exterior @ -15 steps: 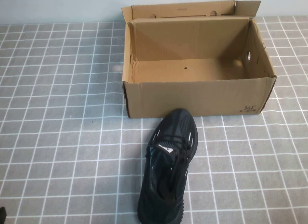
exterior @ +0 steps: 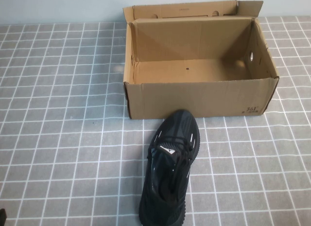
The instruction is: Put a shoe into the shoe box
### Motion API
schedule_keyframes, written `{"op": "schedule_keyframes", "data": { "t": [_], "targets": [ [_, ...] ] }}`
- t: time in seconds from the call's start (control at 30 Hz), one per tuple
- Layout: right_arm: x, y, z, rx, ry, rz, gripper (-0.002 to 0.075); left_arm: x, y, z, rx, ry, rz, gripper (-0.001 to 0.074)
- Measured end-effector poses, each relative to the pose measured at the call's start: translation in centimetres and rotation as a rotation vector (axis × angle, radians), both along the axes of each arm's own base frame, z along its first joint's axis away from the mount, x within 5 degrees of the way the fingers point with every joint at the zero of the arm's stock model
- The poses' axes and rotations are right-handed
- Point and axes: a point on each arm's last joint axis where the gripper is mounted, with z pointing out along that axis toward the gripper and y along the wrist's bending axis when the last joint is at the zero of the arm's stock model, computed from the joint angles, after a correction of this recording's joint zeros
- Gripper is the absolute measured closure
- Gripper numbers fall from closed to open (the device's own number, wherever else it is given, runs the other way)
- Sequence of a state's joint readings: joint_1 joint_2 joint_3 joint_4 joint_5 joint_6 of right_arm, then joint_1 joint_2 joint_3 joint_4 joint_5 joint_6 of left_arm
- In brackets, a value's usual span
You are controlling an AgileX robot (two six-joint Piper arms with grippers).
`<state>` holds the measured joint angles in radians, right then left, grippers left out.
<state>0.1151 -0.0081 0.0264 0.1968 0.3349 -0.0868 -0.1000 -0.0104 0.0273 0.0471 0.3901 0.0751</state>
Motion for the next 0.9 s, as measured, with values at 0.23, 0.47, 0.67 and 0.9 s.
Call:
{"op": "schedule_keyframes", "data": {
  "t": [0.23,0.47,0.67,0.9],
  "targets": [
    [0.0,0.0,0.0,0.0,0.0,0.0,0.0742,0.0,0.0,0.0,0.0,0.0,0.0,0.0736],
    [0.0,0.0,0.0,0.0,0.0,0.0,0.0742,0.0,0.0,0.0,0.0,0.0,0.0,0.0736],
    [0.1,0.2,0.8,0.172,-0.056,-0.014,0.0742,0.0,0.0,0.0,0.0,0.0,0.0,0.0736],
    [0.2,0.3,1.9,0.501,-0.102,-0.05,0.0742,0.0,0.0,0.0,0.0,0.0,0.0,0.0736]
  ]
}}
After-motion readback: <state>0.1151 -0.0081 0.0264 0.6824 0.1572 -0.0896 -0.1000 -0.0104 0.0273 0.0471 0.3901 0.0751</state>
